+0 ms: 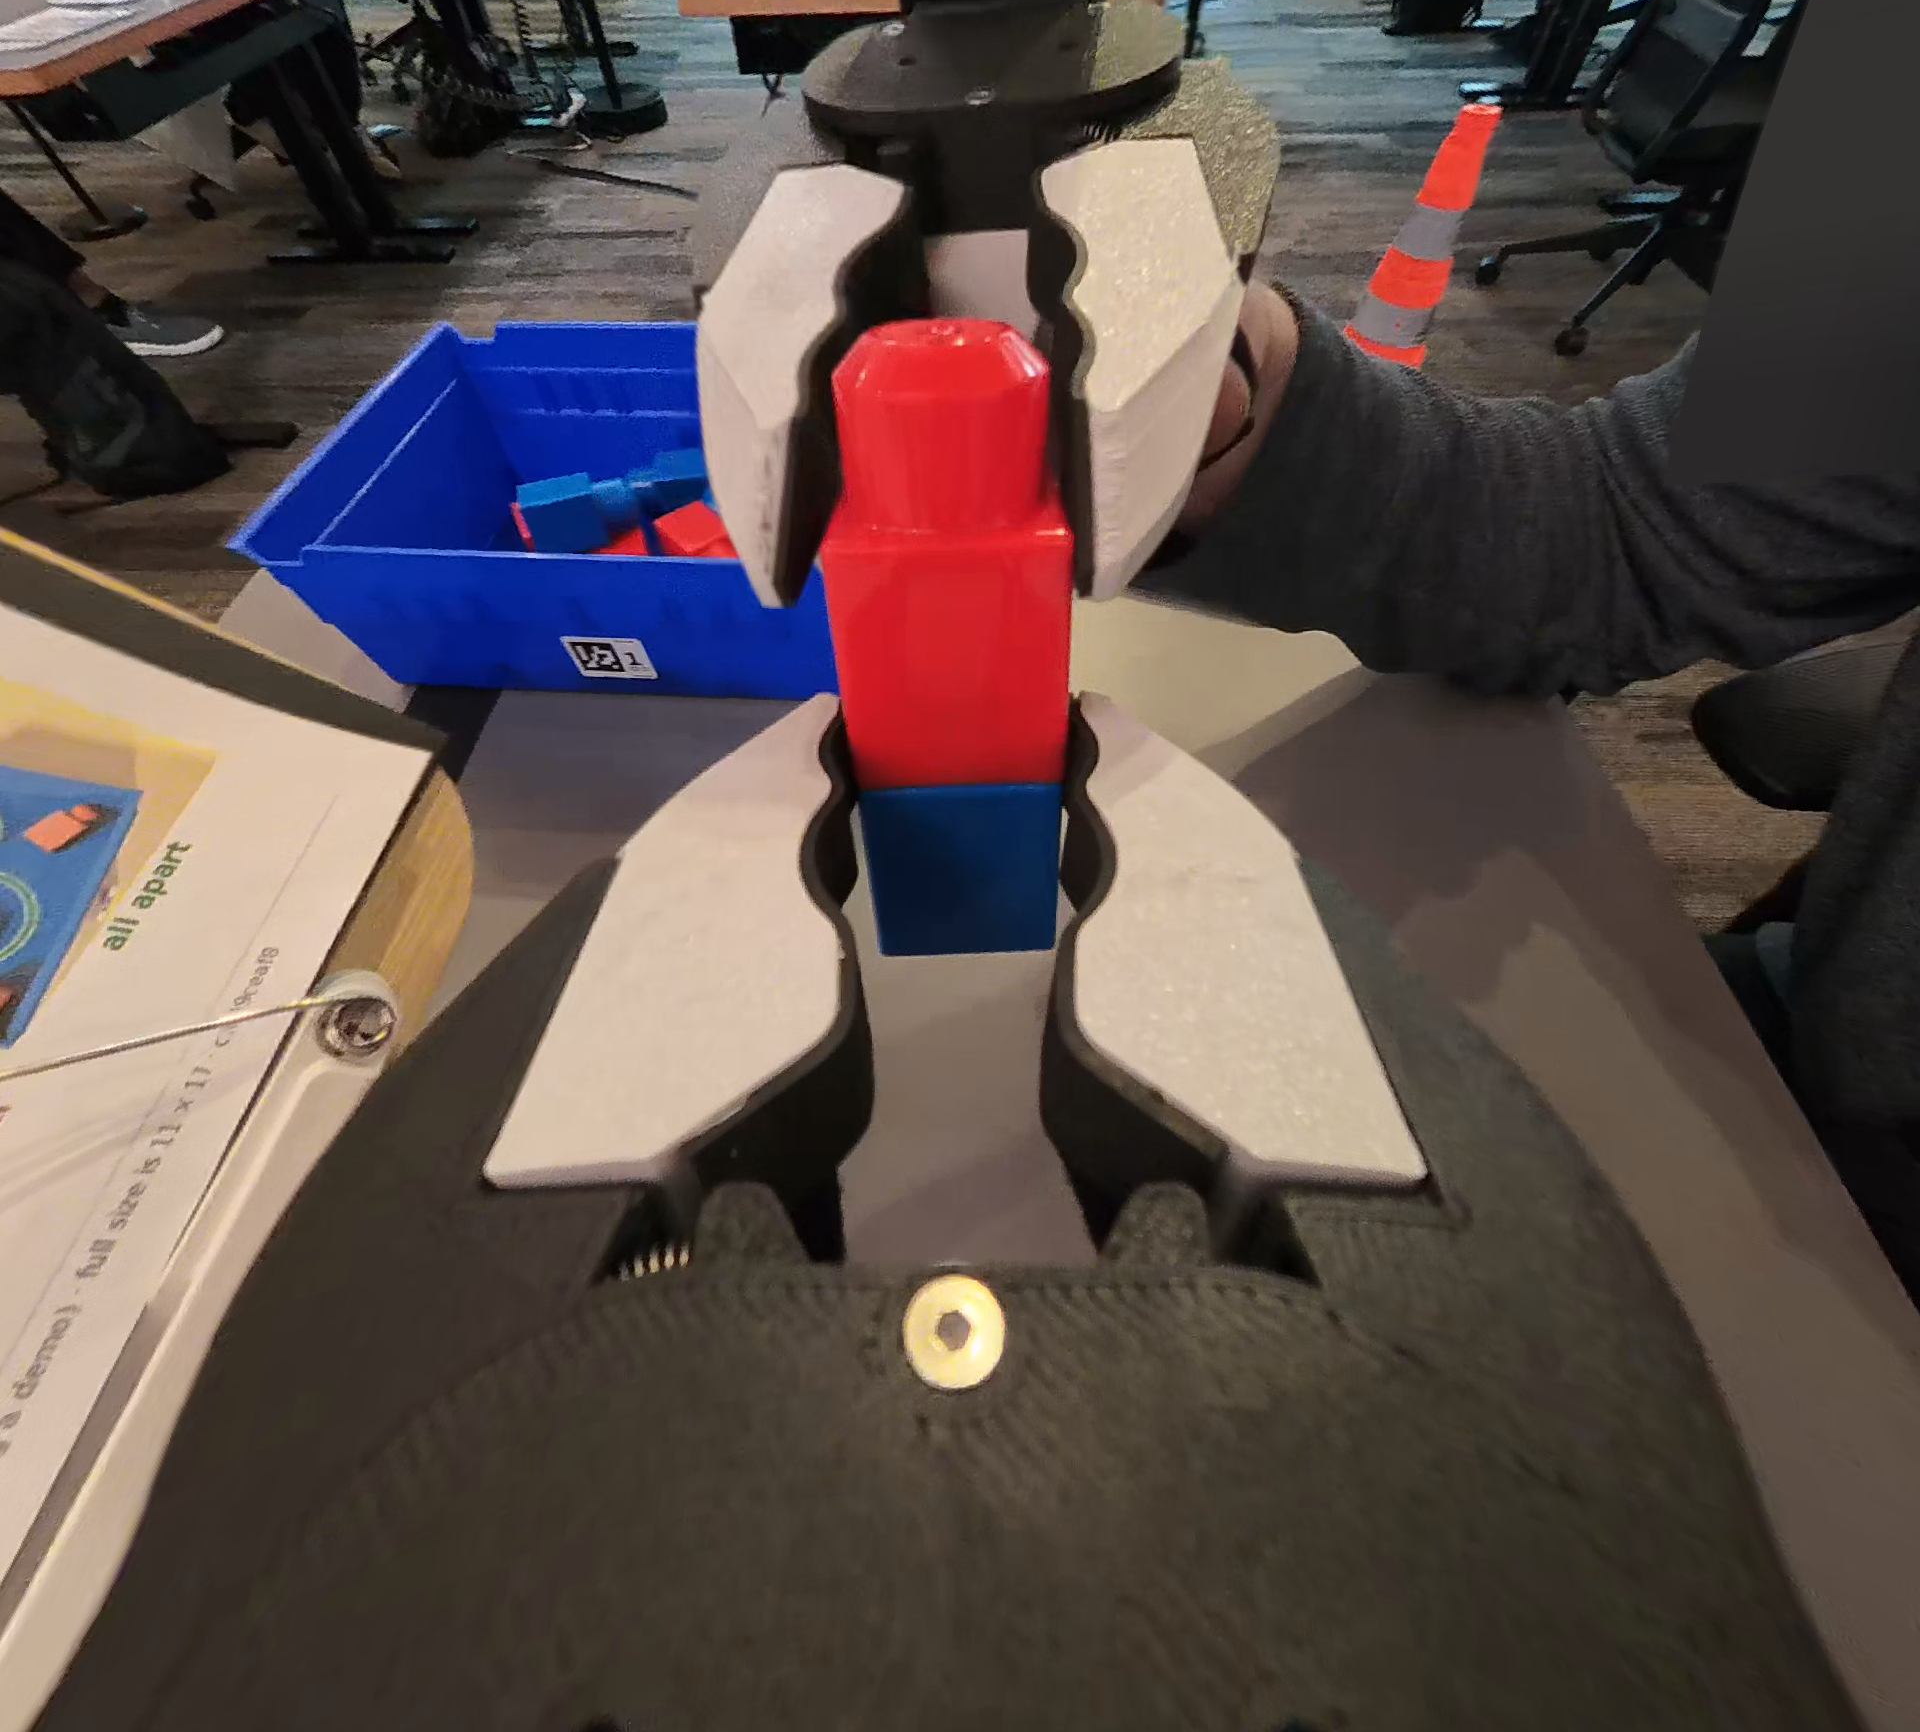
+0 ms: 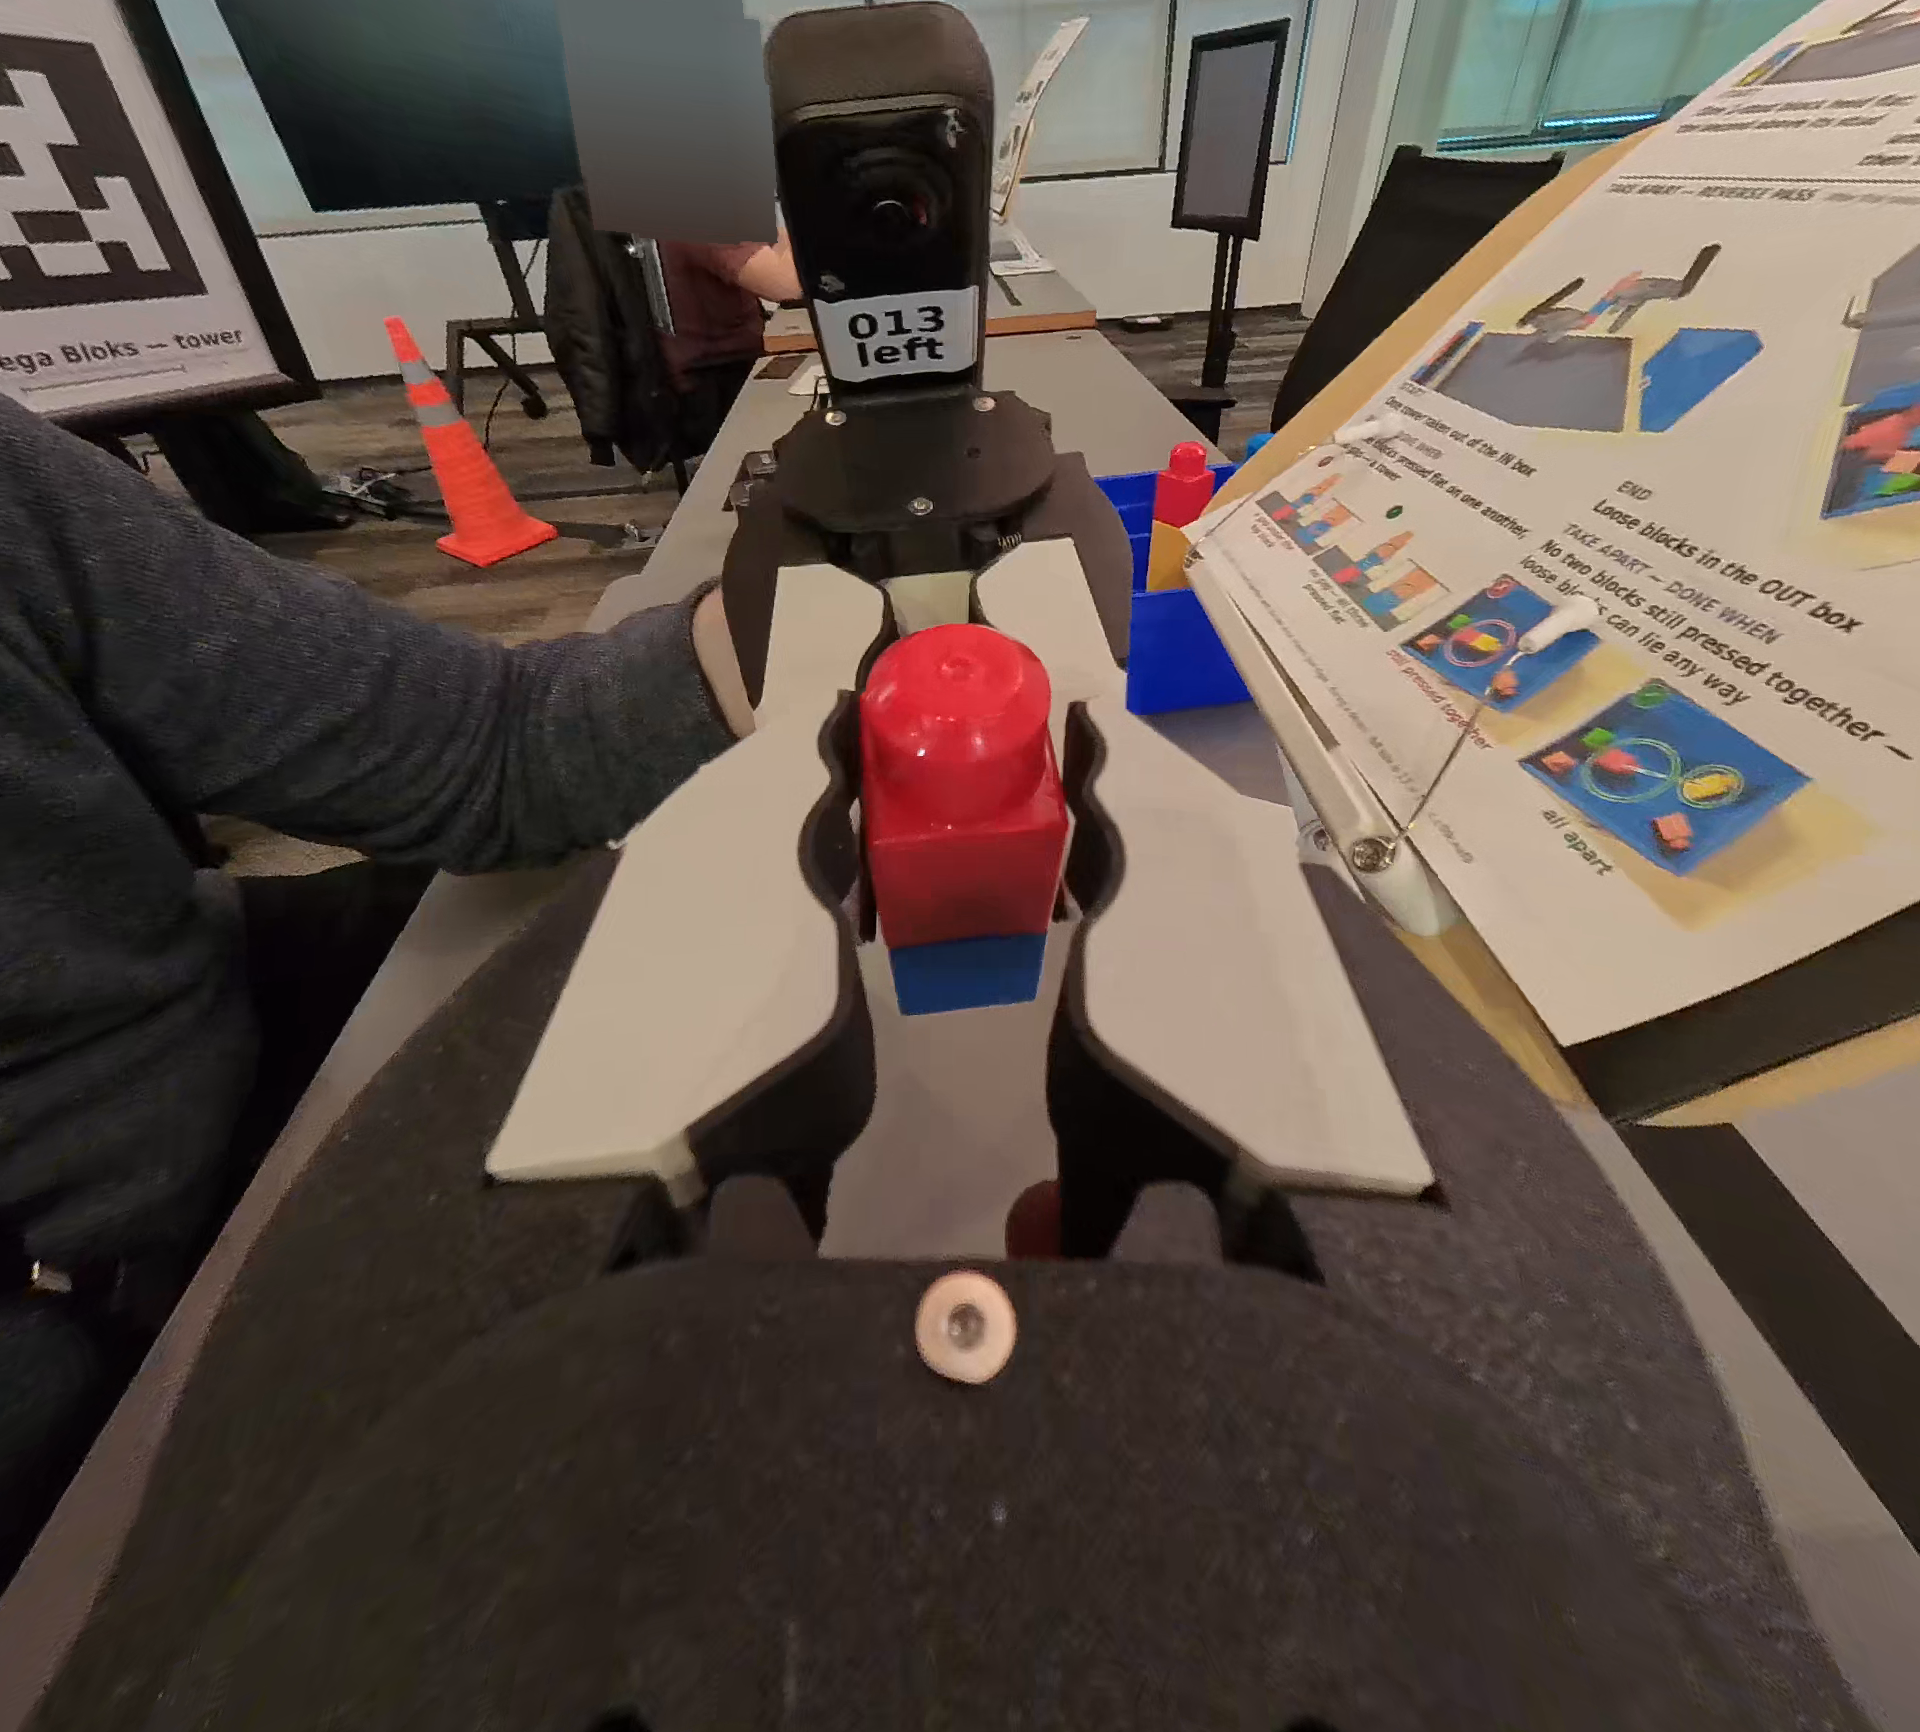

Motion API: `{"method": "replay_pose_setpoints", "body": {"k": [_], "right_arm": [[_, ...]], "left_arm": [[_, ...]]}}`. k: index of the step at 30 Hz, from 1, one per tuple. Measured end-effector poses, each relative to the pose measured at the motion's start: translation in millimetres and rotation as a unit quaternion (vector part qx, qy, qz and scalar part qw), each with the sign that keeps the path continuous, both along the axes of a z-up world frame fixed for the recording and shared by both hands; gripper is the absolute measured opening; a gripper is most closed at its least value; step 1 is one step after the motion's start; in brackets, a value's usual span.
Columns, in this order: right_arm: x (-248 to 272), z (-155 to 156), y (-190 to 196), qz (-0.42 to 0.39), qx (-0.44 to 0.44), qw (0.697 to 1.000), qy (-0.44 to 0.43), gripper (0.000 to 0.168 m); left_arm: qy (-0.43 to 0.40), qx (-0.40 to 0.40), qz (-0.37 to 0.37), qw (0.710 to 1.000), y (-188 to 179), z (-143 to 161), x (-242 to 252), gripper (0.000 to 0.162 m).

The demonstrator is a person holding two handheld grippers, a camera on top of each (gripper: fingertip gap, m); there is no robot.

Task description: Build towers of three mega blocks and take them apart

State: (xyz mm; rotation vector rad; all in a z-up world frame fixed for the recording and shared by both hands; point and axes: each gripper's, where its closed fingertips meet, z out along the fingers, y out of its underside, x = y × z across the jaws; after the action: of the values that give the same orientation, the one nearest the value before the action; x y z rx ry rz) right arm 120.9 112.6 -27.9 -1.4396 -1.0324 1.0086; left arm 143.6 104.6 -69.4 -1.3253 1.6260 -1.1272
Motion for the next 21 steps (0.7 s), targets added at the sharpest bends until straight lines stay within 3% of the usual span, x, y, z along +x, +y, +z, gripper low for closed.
{"method": "replay_pose_setpoints", "body": {"k": [9,16,19,21], "right_arm": [[-2.2,8.5,-3.7,-0.002,0.017,1.0,0.009,0.036],[3.0,18.9,-1.8,-0.011,0.024,0.999,0.045,0.036],[-0.9,8.6,-1.3,-0.005,0.013,1.0,0.016,0.047],[-3.9,4.5,-3.0,-0.001,0.026,1.0,0.0,0.037]], "left_arm": [[-0.022,-0.014,-0.024,0.999,-7.2,5.2,0.0,0.037],[0.005,-0.004,-0.011,1.0,-4.7,-8.1,6.3,0.035],[0.01,0.002,-0.011,1.0,-4.3,-9.5,5.4,0.036],[0.003,0.0,-0.013,1.0,-5.8,-6.4,5.6,0.035]]}}
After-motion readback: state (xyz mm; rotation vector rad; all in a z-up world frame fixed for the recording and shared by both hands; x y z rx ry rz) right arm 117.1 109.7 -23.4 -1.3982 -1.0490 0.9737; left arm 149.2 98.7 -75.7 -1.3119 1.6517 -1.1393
